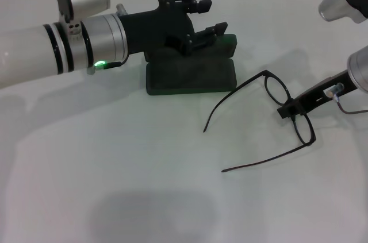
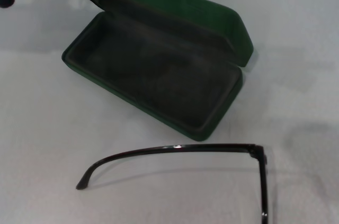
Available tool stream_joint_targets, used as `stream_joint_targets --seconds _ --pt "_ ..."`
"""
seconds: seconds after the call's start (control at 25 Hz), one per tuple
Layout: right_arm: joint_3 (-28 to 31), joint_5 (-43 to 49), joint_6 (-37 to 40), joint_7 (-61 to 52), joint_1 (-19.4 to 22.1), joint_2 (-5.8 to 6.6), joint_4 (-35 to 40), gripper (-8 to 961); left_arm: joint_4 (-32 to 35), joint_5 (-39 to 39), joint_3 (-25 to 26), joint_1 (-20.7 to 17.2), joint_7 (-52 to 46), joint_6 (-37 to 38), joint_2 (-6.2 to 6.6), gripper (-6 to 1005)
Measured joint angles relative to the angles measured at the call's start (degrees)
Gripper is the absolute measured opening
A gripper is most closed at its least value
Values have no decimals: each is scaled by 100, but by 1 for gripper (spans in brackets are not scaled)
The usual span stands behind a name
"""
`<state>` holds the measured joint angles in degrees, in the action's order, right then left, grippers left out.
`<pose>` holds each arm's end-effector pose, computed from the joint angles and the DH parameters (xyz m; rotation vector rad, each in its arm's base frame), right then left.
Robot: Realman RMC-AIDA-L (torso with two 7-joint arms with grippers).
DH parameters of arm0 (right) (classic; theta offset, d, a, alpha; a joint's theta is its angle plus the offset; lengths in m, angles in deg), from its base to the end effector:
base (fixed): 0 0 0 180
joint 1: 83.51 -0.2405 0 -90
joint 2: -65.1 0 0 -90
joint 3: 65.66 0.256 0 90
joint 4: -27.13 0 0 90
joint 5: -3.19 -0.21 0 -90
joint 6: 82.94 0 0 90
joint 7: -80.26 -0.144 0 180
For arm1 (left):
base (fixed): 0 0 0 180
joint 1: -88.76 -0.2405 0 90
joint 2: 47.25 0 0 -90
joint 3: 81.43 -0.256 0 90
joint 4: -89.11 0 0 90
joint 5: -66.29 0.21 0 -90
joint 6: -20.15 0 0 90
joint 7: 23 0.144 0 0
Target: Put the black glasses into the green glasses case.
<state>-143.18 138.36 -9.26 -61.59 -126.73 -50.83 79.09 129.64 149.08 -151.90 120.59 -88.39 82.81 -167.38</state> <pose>0.1927 0.3933 -0.0316 -2.6328 1.0746 -0.2639 -0.1934 0.3826 -0.0361 -2.5408 -0.2030 -0.7011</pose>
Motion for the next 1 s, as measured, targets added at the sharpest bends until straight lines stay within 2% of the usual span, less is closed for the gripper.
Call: stream_joint_targets --seconds 0.12,0.4,0.56,0.72,1.0 --pt "0 12 18 0 10 9 3 277 -2 -29 -30 -14 -7 0 -7 535" --pt "10 61 88 31 113 54 126 203 124 -407 -577 -97 -38 3 2 535" --pt "46 167 83 49 477 69 644 151 146 -775 -698 -157 -29 5 4 534" --pt "141 95 11 178 945 134 1230 120 146 -1107 -712 -212 -50 74 20 534" --pt "1020 -641 136 1216 1436 65 1546 112 112 -1469 -619 -260 -32 544 33 534"
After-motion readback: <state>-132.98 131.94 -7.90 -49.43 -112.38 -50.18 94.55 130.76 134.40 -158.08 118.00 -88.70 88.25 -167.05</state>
